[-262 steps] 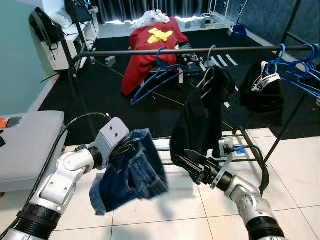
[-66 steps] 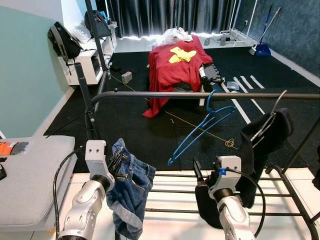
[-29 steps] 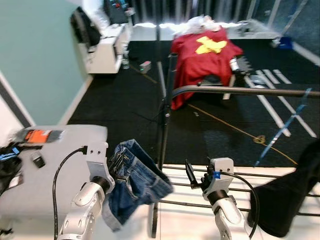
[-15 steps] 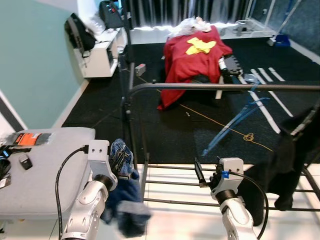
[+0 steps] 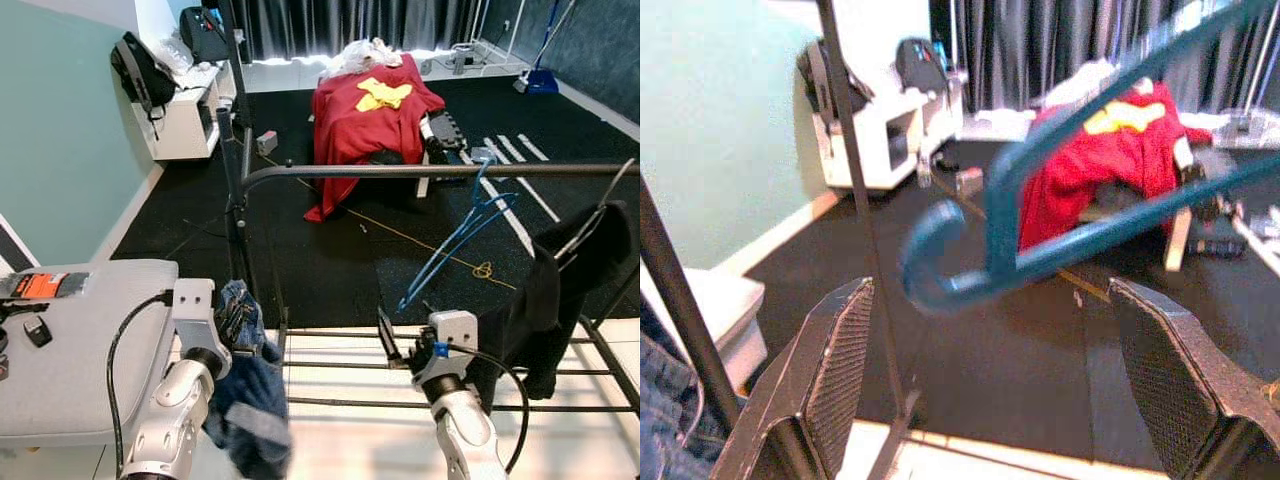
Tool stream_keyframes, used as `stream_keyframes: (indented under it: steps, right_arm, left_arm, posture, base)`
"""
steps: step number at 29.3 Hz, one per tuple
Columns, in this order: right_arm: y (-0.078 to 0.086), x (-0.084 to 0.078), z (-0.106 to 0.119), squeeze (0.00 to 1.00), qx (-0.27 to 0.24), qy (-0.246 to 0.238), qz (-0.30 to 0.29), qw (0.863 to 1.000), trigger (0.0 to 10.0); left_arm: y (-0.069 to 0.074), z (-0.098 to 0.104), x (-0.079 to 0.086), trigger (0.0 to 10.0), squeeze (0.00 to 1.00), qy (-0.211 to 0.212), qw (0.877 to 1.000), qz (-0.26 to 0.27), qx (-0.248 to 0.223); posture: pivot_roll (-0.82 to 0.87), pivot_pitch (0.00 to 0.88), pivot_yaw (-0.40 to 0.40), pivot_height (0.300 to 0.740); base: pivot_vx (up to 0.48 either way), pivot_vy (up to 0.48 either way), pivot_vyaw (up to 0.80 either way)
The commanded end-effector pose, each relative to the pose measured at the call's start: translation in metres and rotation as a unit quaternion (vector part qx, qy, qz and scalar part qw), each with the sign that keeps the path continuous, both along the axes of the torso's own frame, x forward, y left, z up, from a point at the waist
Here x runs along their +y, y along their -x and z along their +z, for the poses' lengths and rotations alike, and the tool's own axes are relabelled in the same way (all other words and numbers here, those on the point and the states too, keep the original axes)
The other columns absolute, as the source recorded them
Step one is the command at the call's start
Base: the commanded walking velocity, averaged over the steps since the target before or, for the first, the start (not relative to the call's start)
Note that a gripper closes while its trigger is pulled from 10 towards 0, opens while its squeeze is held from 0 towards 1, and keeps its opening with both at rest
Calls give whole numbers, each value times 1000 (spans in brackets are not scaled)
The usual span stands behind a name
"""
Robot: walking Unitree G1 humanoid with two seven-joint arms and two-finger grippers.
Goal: Hang hanger
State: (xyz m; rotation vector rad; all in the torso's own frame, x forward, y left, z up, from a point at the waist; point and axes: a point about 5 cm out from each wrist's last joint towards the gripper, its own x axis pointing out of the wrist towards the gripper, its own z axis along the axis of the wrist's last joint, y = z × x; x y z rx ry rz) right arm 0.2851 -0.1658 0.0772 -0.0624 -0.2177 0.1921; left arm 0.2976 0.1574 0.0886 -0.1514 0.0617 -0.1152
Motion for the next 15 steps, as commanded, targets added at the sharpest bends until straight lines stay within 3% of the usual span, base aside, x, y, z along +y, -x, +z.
stream_keyframes:
  steps: [1, 15]
  right_arm:
    - [3, 4, 3, 0, -16, 1, 6, 1000, 10000]
    - [9, 9, 25, 0, -89, 2, 25, 996, 10000]
  left_arm:
    - [-2, 5, 5, 10000, 0, -6, 1000, 4, -14]
    - [0, 6, 5, 10000, 0, 3, 1000, -1, -23]
  posture:
    - [85, 46, 62, 740]
    - [80, 34, 62, 740]
  base:
    - [0, 0, 0]
    - [0, 0, 0]
